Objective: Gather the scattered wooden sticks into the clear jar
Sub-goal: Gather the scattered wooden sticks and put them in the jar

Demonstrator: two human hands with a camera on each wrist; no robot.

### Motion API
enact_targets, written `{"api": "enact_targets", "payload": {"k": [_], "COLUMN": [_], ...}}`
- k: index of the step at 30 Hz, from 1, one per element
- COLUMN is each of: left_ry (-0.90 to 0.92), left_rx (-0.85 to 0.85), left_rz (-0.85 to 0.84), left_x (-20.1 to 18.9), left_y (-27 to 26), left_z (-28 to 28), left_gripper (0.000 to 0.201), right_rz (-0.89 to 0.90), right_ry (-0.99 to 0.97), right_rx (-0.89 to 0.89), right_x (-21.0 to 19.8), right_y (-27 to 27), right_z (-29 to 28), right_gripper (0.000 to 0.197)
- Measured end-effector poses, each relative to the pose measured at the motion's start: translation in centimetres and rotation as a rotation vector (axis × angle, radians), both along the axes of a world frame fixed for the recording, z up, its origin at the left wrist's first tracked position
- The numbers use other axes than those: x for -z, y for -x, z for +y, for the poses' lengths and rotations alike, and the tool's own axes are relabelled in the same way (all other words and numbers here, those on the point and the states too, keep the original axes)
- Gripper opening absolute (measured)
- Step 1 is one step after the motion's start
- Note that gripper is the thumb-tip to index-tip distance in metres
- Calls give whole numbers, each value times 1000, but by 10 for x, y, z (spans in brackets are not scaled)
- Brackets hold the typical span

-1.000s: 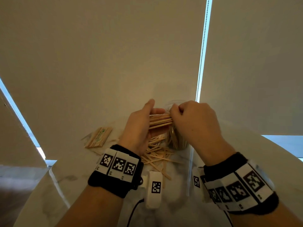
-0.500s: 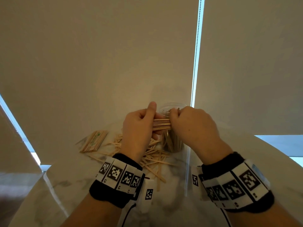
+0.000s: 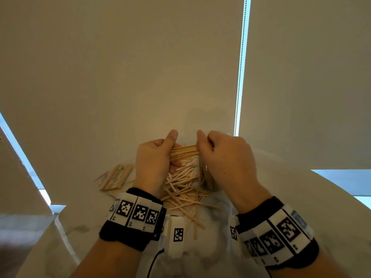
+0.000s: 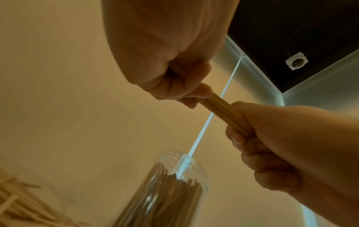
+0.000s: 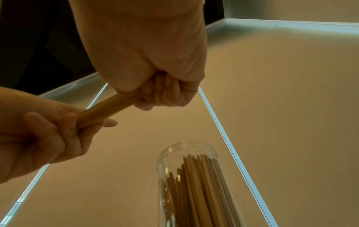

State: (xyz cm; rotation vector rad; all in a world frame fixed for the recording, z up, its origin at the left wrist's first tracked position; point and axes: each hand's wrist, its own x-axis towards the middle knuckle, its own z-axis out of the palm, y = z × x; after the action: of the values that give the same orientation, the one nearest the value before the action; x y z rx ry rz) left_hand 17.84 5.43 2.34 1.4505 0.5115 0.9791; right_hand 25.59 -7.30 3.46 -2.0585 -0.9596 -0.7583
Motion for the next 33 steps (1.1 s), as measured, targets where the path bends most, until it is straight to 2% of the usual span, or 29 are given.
{"api": "enact_targets", "payload": {"k": [4, 7, 10, 13, 17, 20, 24, 27, 31, 33], "left_ry": [71, 76, 54, -9, -94, -163, -220, -273, -337, -369], "left_rx": [233, 354, 303, 239, 248, 229, 215, 162, 138, 159], "left_rz": [-8, 17, 93, 169, 267, 339, 429, 464, 516, 539], "left_x": [1, 1, 5, 15, 25, 31, 38, 30, 12, 10], "left_y": [-6, -7, -8, -10, -12, -18, -36, -51, -80, -89], "left_z": [-10, -13, -12, -7, -11, -18, -23, -28, -21, -16], "left_gripper": [40, 46, 38, 26, 27, 46, 87, 112, 140, 140], "right_rz": [101, 147, 163, 86, 0, -79, -81, -46, 78, 113], "right_ry": [-8, -31, -24, -31, 132, 315, 611, 791, 812, 840], "right_rx": [24, 113, 210, 268, 281, 264, 167, 40, -107, -110], "right_x": [-10, -21, -39, -56, -65, -61, -57, -50, -48, -53], "right_y": [-19, -39, -60, -86, -107, -113, -108, -102, -96, -95], "right_z": [-17, -34, -45, -40, -17, 0, 14, 23, 34, 37], "right_gripper": [54, 53, 51, 49, 45, 41, 42, 38, 22, 16]}}
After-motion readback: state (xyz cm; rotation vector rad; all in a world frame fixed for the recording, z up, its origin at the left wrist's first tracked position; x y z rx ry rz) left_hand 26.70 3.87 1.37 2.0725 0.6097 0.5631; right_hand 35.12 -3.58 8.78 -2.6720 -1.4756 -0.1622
